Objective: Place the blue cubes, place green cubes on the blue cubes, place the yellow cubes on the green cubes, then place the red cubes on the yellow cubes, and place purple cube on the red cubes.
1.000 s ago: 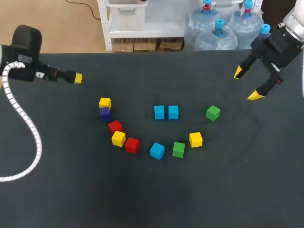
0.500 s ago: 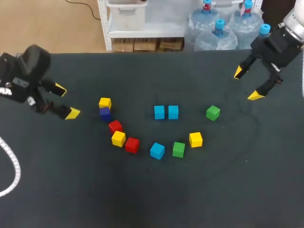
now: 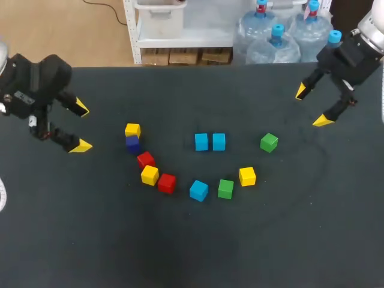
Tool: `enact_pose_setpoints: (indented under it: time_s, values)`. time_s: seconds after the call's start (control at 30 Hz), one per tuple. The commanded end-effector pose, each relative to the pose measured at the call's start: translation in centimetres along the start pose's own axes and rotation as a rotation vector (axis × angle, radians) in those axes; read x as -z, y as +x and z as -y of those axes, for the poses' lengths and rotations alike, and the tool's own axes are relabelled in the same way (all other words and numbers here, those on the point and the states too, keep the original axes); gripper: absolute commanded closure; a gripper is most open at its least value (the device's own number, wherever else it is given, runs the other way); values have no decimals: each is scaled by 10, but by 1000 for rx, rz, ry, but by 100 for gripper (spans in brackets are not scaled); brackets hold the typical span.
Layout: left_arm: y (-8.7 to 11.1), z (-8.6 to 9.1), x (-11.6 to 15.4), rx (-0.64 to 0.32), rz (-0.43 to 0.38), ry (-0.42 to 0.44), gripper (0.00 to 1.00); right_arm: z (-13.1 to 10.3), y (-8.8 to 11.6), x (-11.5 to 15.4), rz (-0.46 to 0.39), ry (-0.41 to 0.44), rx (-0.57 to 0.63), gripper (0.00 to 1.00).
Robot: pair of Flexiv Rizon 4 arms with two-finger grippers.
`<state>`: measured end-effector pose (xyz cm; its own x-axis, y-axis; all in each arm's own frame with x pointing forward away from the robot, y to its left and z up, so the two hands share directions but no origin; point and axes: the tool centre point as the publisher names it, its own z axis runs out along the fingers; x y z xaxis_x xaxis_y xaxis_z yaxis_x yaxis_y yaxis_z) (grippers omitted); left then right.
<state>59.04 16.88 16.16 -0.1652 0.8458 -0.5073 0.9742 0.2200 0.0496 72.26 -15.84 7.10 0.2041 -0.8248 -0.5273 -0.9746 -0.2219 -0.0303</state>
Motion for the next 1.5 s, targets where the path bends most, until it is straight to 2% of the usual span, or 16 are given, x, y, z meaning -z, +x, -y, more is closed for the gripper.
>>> enact_pose_setpoints:
  time_s: [0.03, 0.3, 0.37, 0.47, 0.53, 0.73, 0.8, 1.07, 1.3, 1.5]
  values:
    - [-2, -4, -2, 1, -9, 11, 0, 0, 0, 0, 1, 0, 1, 0]
    - [0, -6, -3, -15, -13, 9, 0, 0, 0, 0, 1, 0, 1, 0]
    - [-1, -8, -5, -91, -43, 16, 0, 0, 0, 0, 1, 0, 1, 0]
    - [-19, -7, -17, -197, -142, 52, 0, 0, 0, 0, 1, 0, 1, 0]
    - [-33, -3, -25, -258, -181, 72, 0, 0, 0, 0, 1, 0, 1, 0]
    - [-69, 13, -51, -429, -209, 145, 0, 0, 0, 0, 1, 0, 1, 0]
    - [-73, 17, -58, -463, -188, 169, 0, 0, 0, 0, 1, 0, 1, 0]
    - [-85, 33, -86, -609, -211, 255, 0, 0, 0, 0, 1, 0, 1, 0]
    - [-94, 39, -109, -610, -224, 270, 0, 0, 0, 0, 1, 0, 1, 0]
    - [-93, 47, -123, -546, -217, 254, 0, 0, 0, 0, 1, 0, 1, 0]
